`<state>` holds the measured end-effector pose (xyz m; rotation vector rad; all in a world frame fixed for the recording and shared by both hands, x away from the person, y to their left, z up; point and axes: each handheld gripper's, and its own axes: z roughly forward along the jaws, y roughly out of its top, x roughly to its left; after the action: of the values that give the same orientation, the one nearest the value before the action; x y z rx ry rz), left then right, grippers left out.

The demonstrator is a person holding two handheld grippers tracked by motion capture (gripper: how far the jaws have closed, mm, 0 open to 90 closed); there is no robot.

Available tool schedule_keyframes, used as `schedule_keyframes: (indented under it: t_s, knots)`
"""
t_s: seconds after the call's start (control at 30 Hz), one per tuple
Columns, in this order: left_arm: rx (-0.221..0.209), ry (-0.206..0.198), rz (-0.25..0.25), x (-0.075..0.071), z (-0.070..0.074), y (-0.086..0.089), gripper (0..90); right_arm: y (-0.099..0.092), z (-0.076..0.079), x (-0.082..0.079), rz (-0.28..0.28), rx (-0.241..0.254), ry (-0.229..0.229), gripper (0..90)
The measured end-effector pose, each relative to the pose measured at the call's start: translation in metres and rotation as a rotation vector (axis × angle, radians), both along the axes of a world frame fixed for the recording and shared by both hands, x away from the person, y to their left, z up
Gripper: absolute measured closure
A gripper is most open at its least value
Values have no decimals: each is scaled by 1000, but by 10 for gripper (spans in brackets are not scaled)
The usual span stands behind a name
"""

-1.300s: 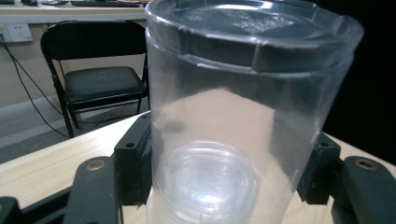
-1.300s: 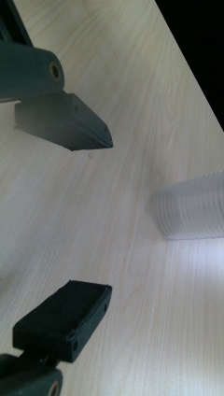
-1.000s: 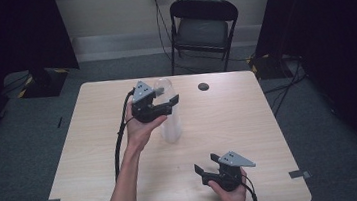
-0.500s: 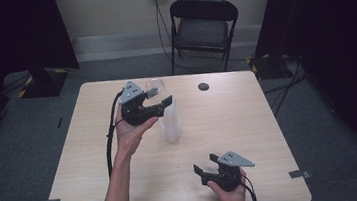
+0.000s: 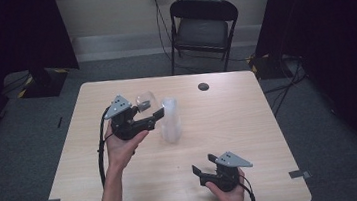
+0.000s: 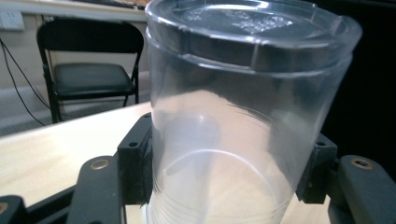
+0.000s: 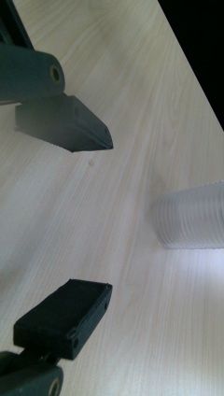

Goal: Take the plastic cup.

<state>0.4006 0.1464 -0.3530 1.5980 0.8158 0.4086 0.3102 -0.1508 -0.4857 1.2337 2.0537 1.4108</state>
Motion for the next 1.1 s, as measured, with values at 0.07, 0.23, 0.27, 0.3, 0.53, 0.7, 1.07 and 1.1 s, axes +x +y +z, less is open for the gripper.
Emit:
schedule_keyframes:
  t_s: [0.07, 0.23, 0.27, 0.3, 0.53, 0.7, 1.07, 1.1]
  knots:
    - [-10, 3, -5, -3, -2, 1, 369, 1, 0, 0, 3, -1, 0, 265]
    - [-7, 27, -6, -11, -9, 1, 369, 3, 3, -2, 23, -13, -12, 291]
    - [-10, 32, -11, -13, -11, 1, 369, 3, 3, -2, 23, -14, -13, 297]
    - [-13, 36, -11, -15, -13, 1, 369, 4, 3, -2, 27, -16, -13, 305]
    - [-17, 79, -3, -28, -34, -6, 369, 10, 3, -3, 22, -27, -38, 364]
    - [-37, 108, 20, -34, -48, -7, 366, 15, 3, -4, 40, -42, -52, 378]
    - [-47, 179, 60, -43, -70, -10, 365, 15, 4, -6, 76, -2, -68, 408]
    - [-45, 183, 52, -44, -72, -10, 360, 15, 4, -6, 79, 9, -67, 407]
